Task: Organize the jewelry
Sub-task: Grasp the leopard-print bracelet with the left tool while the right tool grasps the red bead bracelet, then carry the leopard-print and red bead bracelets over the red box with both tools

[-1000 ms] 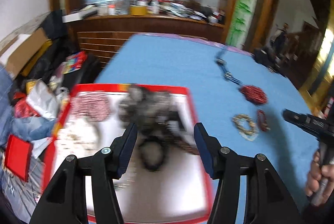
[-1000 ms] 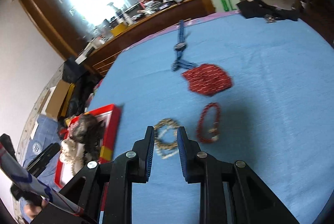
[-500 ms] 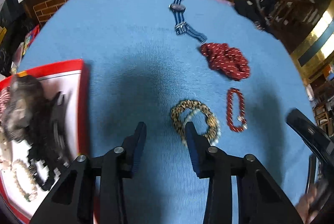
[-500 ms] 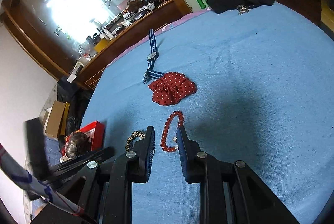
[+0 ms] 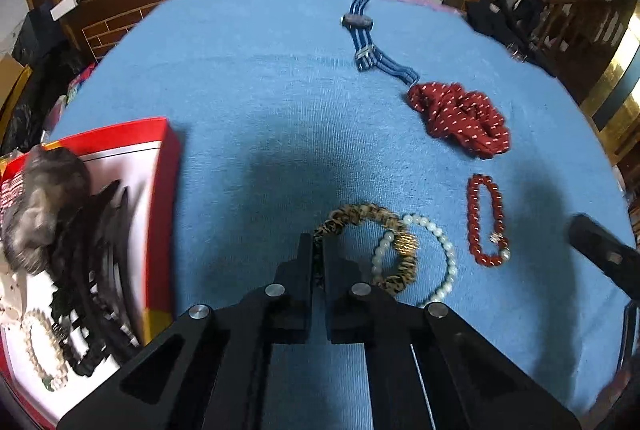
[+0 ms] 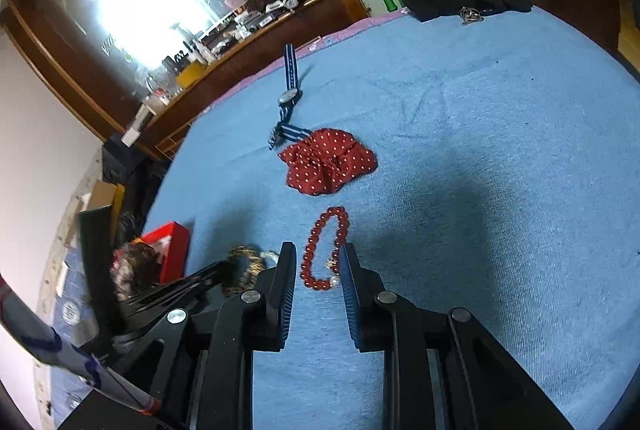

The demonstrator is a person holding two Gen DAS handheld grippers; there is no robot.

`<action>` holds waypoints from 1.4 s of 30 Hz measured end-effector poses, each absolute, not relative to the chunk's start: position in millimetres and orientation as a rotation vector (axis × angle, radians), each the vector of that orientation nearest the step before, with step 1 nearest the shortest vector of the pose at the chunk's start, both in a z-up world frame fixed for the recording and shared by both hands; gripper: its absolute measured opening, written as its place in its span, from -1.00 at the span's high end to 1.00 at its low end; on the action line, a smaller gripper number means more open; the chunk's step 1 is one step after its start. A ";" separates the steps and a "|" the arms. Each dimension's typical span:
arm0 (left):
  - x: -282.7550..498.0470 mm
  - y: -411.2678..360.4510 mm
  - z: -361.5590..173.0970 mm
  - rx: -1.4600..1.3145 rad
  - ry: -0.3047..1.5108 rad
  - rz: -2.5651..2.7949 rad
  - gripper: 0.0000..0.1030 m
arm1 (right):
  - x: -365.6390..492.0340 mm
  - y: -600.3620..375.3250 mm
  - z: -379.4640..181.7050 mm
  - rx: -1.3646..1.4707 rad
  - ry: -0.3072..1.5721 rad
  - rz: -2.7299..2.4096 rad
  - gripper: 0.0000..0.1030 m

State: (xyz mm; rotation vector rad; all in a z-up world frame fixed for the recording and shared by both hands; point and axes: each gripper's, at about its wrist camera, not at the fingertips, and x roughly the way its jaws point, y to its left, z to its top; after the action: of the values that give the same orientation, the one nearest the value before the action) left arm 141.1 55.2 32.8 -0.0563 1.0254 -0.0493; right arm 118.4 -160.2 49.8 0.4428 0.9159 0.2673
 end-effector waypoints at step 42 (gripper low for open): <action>113.1 66.2 72.3 -0.078 0.832 -0.120 0.93 | 107.2 -134.1 83.8 0.293 0.798 0.278 0.87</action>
State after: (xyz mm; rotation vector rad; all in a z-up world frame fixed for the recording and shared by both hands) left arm 113.1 66.2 72.3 -0.0780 0.8322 -0.1204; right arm 107.2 -134.1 83.8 0.2934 0.7981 0.2781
